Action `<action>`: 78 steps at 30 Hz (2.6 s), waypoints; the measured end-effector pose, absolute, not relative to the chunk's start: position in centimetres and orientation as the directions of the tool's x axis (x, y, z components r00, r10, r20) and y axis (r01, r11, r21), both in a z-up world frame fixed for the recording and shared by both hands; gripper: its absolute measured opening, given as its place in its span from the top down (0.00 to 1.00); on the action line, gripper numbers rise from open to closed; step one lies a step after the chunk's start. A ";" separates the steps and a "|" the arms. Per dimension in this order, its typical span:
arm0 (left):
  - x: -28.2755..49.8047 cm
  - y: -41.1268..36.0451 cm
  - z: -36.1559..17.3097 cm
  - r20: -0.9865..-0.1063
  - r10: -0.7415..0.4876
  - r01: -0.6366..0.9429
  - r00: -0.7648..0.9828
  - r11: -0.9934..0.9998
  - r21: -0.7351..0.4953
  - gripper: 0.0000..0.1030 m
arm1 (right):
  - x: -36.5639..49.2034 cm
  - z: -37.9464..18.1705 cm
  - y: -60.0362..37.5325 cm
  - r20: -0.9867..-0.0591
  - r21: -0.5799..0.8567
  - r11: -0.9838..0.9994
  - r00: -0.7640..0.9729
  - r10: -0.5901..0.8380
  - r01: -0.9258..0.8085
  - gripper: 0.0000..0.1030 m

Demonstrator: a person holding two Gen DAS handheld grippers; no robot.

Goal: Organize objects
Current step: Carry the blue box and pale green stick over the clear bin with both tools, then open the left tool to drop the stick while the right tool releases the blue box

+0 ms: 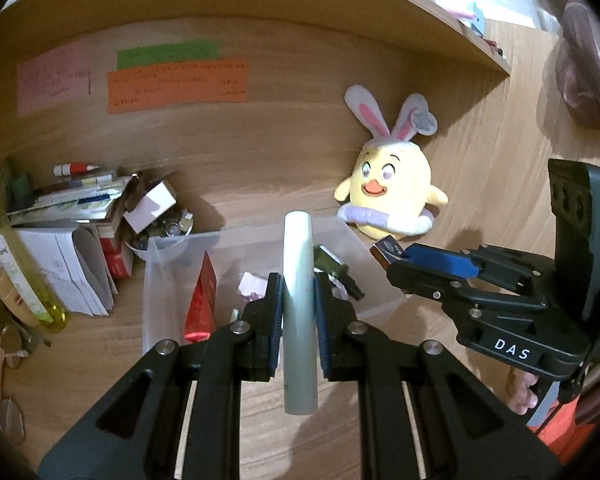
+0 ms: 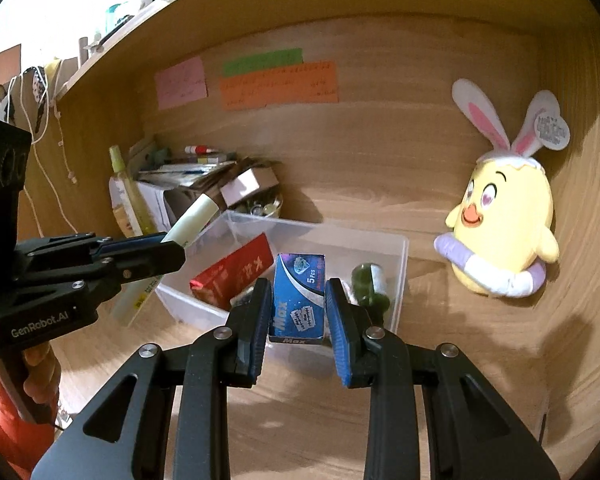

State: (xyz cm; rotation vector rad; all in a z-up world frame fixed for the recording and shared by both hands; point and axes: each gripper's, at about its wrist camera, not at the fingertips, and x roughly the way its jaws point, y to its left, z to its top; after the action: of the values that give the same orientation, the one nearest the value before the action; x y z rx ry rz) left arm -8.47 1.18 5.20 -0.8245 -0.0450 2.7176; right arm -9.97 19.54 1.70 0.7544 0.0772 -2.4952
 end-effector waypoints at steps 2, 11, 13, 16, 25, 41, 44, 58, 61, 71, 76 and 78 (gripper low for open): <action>-8.8 1.1 5.4 -0.535 0.289 -0.269 -0.794 -0.956 -0.118 0.86 | -10.4 1.9 19.4 -0.527 0.092 -0.861 -0.709 -0.469 0.501 0.75; -11.0 1.1 6.2 -0.533 0.283 -0.255 -0.798 -0.959 -0.126 0.86 | -12.3 2.6 18.6 -0.524 0.069 -0.862 -0.718 -0.459 0.502 0.75; -11.5 1.1 6.3 -0.534 0.278 -0.251 -0.799 -0.960 -0.124 0.86 | -12.8 2.8 18.3 -0.523 0.058 -0.862 -0.720 -0.456 0.504 0.75; -12.6 1.1 6.1 -0.546 0.262 -0.239 -0.796 -0.964 -0.114 0.86 | -13.4 3.0 17.8 -0.522 0.045 -0.861 -0.723 -0.452 0.506 0.75; -15.8 1.0 3.7 -0.612 0.248 -0.211 -0.751 -0.968 -0.133 0.86 | -15.8 0.9 17.2 -0.575 0.046 -0.868 -0.697 -0.427 0.494 0.75; -19.7 1.6 -1.3 -0.713 0.227 -0.188 -0.664 -0.973 -0.135 0.86 | -19.0 -4.2 15.9 -0.696 0.022 -0.877 -0.622 -0.358 0.480 0.75; -19.9 1.7 -1.8 -0.724 0.226 -0.187 -0.652 -0.973 -0.135 0.86 | -19.3 -4.7 15.7 -0.708 0.020 -0.878 -0.613 -0.350 0.478 0.75; -18.7 0.8 -0.6 -0.700 0.225 -0.170 -0.677 -0.974 -0.149 0.86 | -19.1 -5.2 15.3 -0.727 0.014 -0.871 -0.593 -0.346 0.491 0.75; -18.0 0.4 0.0 -0.689 0.225 -0.164 -0.689 -0.974 -0.154 0.85 | -18.7 -4.8 15.3 -0.724 0.012 -0.866 -0.592 -0.353 0.501 0.75; -14.8 -1.1 1.8 -0.641 0.224 -0.155 -0.734 -0.974 -0.162 0.66 | -15.7 -1.6 16.0 -0.653 -0.011 -0.856 -0.652 -0.386 0.517 0.57; -12.9 -1.5 2.3 -0.611 0.197 -0.136 -0.766 -0.980 -0.146 0.47 | -14.8 -1.0 16.4 -0.642 -0.011 -0.857 -0.661 -0.389 0.515 0.57; -12.2 -1.7 2.5 -0.600 0.192 -0.131 -0.776 -0.981 -0.145 0.43 | -14.4 -0.9 16.6 -0.640 -0.010 -0.857 -0.662 -0.391 0.515 0.57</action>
State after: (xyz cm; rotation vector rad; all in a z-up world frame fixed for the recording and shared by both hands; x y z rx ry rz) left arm -12.23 -1.73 2.47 -0.9636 -0.1414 2.8057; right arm -14.43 16.60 -0.92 0.8888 0.2596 -2.4685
